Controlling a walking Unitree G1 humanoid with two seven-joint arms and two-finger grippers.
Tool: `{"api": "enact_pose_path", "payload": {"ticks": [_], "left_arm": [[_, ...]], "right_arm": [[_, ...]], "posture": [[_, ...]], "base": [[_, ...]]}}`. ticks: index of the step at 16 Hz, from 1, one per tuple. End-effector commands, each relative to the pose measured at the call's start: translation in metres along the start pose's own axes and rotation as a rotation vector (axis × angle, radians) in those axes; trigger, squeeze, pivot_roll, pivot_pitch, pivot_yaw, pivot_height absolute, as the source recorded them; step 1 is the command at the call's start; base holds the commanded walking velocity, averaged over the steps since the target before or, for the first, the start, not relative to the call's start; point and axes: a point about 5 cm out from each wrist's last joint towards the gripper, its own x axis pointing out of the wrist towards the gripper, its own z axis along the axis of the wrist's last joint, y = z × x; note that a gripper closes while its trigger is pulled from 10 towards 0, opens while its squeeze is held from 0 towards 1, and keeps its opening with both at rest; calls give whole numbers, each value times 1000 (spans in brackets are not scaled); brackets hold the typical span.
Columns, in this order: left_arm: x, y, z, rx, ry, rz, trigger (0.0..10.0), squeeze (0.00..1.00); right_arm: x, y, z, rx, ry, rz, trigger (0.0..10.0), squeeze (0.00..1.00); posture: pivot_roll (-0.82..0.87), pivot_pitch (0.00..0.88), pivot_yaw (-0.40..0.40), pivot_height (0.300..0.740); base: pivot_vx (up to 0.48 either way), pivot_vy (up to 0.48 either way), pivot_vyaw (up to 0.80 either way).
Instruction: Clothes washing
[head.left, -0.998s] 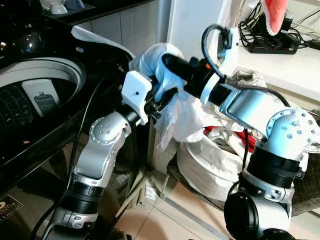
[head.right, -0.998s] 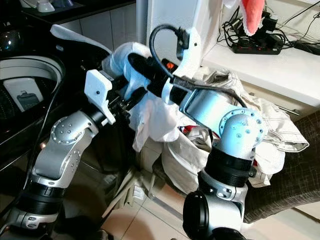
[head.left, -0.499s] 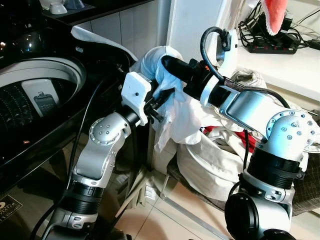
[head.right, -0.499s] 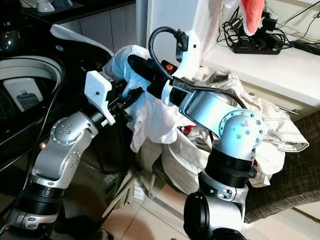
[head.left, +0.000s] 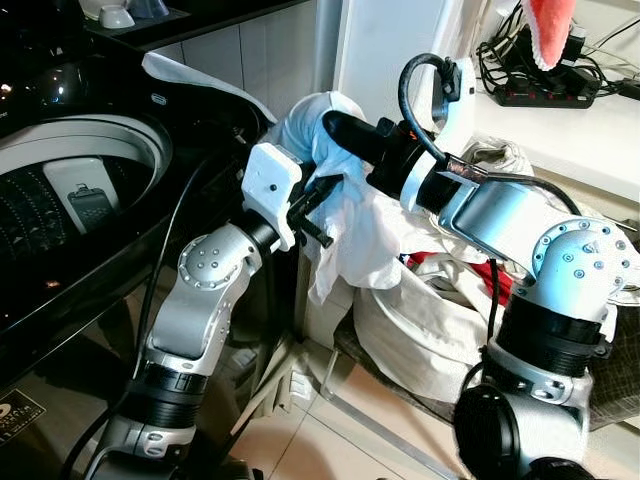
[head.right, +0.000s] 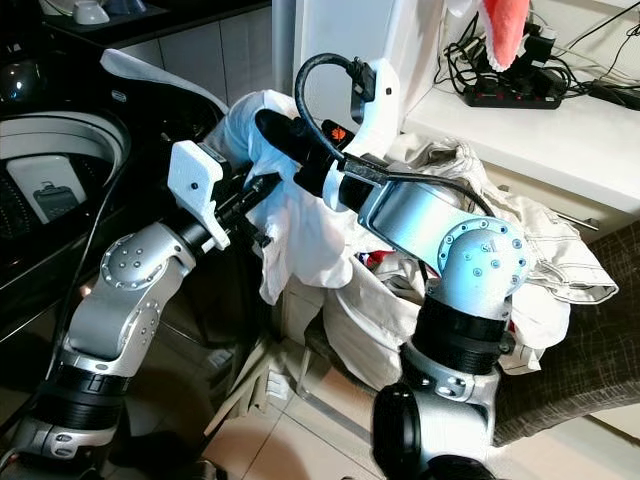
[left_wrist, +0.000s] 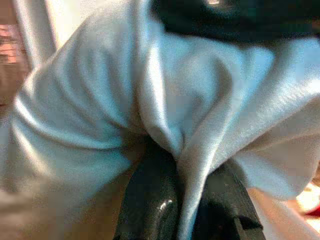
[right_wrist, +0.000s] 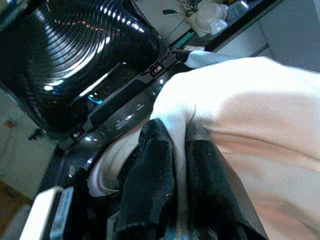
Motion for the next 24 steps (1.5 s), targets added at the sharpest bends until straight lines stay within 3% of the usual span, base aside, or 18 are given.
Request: {"api": "enact_pose_path", "payload": {"ticks": [1,2,3,4,5,7,8,9,10,13,14,15,17,18,19,24], "left_arm": [[5,11,11,26,-37,68,0,0],[6,15,12,27,-41,96,0,0],[7,29,16,37,-49,195,0,0],[7,29,16,37,-49,195,0,0],[9,54,24,92,-44,331,0,0],[9,85,33,182,-20,495,0,0],[5,120,46,299,7,676,0,0],[3,133,53,346,14,742,0,0],[0,166,72,483,66,883,0,0],[-9,199,85,652,230,1062,0,0],[-12,204,85,701,275,1099,1686,0],[-15,209,66,677,398,1089,10000,0],[-15,207,49,614,465,1056,10000,0],[-16,201,24,493,528,978,10000,0],[-21,196,5,405,585,942,10000,1000],[-28,194,-8,323,655,945,10000,1000]], "right_arm": [[-2,3,3,-37,-16,8,10000,0],[-2,3,3,-37,-21,13,10000,47],[-1,4,5,-33,-31,32,10000,1000],[-1,4,5,-33,-31,32,10000,1000],[-2,8,9,-38,-45,69,10000,1000],[-5,12,12,-66,-61,105,10000,1000],[-8,13,15,-156,-70,97,10000,667],[-9,13,15,-196,-68,92,10000,0],[-12,16,10,-293,-32,109,10000,0],[-12,19,-7,-428,69,105,10000,0],[-12,18,-13,-478,105,96,10000,0],[-14,16,-26,-535,170,104,10000,0],[-15,15,-32,-557,190,116,10000,0],[-15,14,-36,-569,199,118,10000,0],[-15,15,-39,-579,209,121,10000,0],[-19,15,-48,-588,243,151,10000,0]], "posture": [[-5,0,-77,740],[-5,0,-79,740],[-6,0,-80,740],[-6,0,-80,740],[-11,0,-69,740],[-10,0,-67,740],[-8,0,-62,740],[-8,0,-62,740],[-9,0,-57,740],[-20,0,-41,740],[-25,0,-35,740],[-26,0,-32,740],[-25,0,-34,740],[-27,0,-36,740],[-37,0,-28,740],[-21,0,-41,740]], "base": [[0,0,0],[0,0,0],[0,0,0],[0,0,0],[0,0,0],[0,0,0],[0,0,0],[0,0,0],[0,0,0],[0,0,0],[0,0,0],[0,0,0],[0,0,0],[0,0,0],[0,0,0],[0,0,0]]}}
